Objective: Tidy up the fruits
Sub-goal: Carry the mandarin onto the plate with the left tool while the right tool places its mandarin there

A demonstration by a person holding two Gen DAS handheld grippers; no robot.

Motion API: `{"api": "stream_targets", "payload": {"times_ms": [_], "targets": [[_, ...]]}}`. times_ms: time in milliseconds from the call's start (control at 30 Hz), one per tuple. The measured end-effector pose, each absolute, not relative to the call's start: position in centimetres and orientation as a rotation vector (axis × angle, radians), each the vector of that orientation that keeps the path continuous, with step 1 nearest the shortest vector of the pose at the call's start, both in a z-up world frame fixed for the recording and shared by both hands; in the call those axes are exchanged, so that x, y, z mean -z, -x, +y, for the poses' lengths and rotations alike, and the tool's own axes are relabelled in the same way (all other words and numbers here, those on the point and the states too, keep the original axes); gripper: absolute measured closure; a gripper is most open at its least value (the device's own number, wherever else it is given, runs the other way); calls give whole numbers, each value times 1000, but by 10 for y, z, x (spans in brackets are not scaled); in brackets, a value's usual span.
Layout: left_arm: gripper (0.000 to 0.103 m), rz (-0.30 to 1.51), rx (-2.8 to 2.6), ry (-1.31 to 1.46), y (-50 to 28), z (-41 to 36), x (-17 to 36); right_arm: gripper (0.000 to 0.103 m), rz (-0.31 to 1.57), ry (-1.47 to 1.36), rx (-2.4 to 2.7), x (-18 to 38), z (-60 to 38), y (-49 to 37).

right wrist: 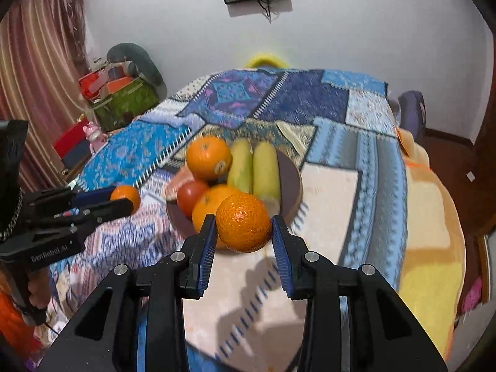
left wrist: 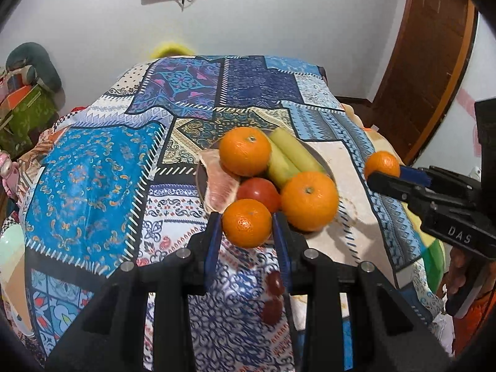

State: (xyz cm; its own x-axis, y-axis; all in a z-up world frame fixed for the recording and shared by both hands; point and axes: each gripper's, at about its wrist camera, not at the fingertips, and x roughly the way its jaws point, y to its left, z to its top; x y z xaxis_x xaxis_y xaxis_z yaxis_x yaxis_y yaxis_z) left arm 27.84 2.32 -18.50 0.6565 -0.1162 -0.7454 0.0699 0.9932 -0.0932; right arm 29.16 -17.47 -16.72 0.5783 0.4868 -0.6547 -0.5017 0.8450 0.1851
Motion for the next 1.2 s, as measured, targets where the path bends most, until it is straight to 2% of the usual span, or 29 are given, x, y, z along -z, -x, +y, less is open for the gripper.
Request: {"api": "stream_targets", "payload": {"times_ms": [933, 1000, 1067, 1200], "targets": [[69, 937, 141, 98, -325, 34, 240, 70, 833, 109, -616, 202, -106, -351], [64, 946, 147, 110, -326, 34, 241, 69, 839, 115, -609, 202, -106, -351], [64, 947, 147, 115, -324, 34, 240, 64, 836, 117, -606, 201, -107, -350], [64, 940, 140, 114, -318, 34, 234, 64, 826, 112, -602, 196, -111, -345]]}}
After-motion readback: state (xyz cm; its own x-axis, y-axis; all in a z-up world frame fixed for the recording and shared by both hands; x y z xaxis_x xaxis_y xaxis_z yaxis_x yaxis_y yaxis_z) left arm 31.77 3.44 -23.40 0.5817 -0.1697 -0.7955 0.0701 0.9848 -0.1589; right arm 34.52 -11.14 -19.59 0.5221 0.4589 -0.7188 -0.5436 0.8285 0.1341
